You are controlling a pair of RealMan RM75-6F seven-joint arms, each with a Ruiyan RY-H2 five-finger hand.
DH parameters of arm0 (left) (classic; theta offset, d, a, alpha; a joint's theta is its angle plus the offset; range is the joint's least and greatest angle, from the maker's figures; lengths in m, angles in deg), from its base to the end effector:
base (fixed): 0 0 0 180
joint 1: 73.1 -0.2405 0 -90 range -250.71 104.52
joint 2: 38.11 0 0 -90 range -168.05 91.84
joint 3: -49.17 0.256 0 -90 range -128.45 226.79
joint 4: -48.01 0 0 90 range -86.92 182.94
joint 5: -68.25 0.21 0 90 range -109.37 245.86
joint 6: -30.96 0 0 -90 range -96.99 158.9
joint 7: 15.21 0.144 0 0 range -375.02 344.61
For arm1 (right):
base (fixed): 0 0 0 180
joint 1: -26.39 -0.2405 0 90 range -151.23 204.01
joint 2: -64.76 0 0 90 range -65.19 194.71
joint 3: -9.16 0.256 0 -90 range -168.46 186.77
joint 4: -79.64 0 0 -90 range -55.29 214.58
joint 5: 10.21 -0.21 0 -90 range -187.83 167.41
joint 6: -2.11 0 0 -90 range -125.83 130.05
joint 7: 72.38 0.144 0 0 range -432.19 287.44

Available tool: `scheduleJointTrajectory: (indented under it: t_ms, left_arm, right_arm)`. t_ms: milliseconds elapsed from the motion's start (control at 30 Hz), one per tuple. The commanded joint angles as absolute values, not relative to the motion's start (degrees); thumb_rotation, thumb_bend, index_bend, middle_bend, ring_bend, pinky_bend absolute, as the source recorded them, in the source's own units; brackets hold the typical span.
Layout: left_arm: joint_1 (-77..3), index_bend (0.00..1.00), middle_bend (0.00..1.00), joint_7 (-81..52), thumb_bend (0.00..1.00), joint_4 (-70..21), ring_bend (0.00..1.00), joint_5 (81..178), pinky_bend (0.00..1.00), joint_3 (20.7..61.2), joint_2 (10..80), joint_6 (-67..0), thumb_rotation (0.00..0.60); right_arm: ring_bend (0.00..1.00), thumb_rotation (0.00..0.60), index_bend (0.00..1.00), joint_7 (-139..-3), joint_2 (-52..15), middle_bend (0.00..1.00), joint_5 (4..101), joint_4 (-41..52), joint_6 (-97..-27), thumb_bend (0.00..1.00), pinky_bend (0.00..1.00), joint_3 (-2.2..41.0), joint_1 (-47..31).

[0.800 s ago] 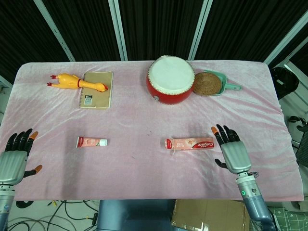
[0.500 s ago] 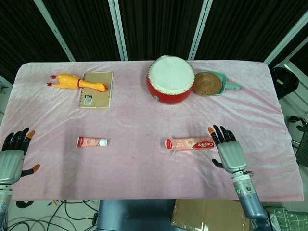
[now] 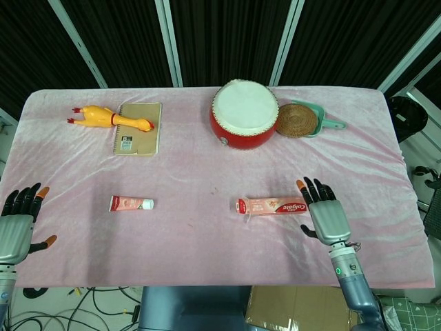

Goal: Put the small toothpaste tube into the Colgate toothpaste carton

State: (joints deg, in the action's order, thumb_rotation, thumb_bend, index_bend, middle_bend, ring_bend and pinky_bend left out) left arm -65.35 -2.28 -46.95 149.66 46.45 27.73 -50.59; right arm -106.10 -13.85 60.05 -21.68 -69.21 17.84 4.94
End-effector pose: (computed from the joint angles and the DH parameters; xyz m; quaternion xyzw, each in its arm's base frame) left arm -0.3034 0.1944 0.1403 -0.6254 -0.3643 -0.3265 0.6079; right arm -0.2119 -0.2618 0.0569 0.6827 -0.3546 0.3344 0.5444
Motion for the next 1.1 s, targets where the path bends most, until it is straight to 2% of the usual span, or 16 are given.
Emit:
scheduleJointTrajectory:
  t_ms: [33,233,400,567,733,1100]
  left_arm:
    - [-65.34,0.0,0.0,-2.14,0.0,-46.89,0.0,149.6,0.0,46.41,27.79,-50.61,0.6]
    - [-65.26,0.0,0.0,-1.49,0.0,-46.65,0.0,149.01,0.0,46.2,28.12,-50.47,0.6]
    - [-65.12,0.0,0.0,-1.26,0.0,-46.38,0.0,148.68,0.0,45.87,28.64,-50.54,0.6]
    - [-64.9,0.0,0.0,-0.83,0.0,-45.78,0.0,148.88,0.0,45.83,29.26,-50.52,0.6]
    - [-64.73,0.0,0.0,-0.85,0.0,-45.38,0.0,148.73,0.0,45.78,29.56,-50.23,0.6]
    - [-64.4,0.0,0.0,-1.45,0.0,-44.96,0.0,148.54,0.0,45.71,29.58,-49.63,0.6]
  right_arm:
    - [0.0,0.6,0.0,-106.21,-13.9,0.0,59.38,-21.2,-68.76,0.15,0.11,17.94,4.58]
    - [0.0,0.6,0.0,-106.1,-14.77,0.0,57.36,-18.65,-66.86,0.16,0.11,18.22,3.27]
    - [0.05,0.6,0.02,-105.33,-16.27,0.08,56.15,-15.49,-65.33,0.18,0.11,18.55,2.07]
    - [0.07,0.6,0.04,-104.27,-18.01,0.1,54.42,-11.52,-62.77,0.18,0.12,18.86,0.54]
    - [0.13,0.6,0.11,-103.45,-19.71,0.17,53.52,-8.1,-60.9,0.19,0.15,19.22,-1.01]
    - [0.18,0.6,0.21,-102.41,-23.1,0.23,51.45,-2.59,-58.21,0.2,0.18,19.06,-2.96]
